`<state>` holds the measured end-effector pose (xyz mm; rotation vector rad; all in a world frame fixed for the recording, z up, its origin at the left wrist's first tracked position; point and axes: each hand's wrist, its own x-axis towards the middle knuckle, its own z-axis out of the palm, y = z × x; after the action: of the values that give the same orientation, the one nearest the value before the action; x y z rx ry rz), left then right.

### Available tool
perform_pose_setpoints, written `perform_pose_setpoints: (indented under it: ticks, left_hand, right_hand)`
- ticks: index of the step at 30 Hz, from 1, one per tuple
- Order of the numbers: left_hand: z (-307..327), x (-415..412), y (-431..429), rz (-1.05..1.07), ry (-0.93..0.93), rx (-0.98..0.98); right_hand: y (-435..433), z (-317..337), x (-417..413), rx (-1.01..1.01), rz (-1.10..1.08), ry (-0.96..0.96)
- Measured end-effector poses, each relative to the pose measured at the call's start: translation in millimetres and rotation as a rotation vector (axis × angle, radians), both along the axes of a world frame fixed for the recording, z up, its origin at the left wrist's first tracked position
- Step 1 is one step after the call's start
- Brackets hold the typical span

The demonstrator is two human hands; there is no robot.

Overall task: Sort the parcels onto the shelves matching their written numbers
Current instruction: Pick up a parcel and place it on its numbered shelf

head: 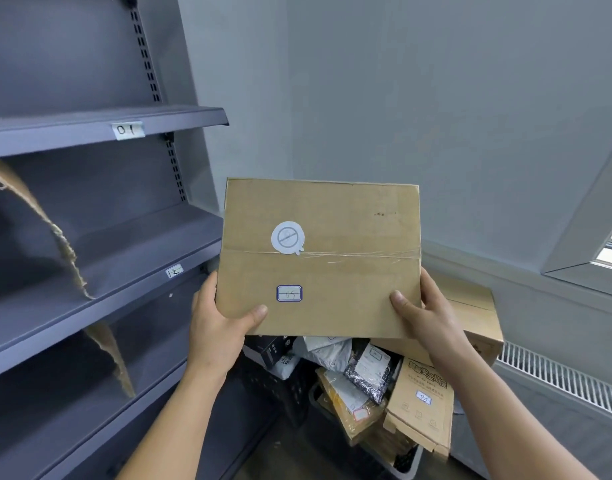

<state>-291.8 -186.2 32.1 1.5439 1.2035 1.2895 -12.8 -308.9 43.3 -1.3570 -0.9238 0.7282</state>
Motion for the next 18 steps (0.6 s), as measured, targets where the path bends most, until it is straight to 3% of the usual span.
perform_pose_setpoints:
  ticks: [18]
  left_hand:
    - [1,-17,-121,0.378,-0.004,-0.030]
  right_hand:
    - [21,-9,6,-0.021,0.408,-0.007]
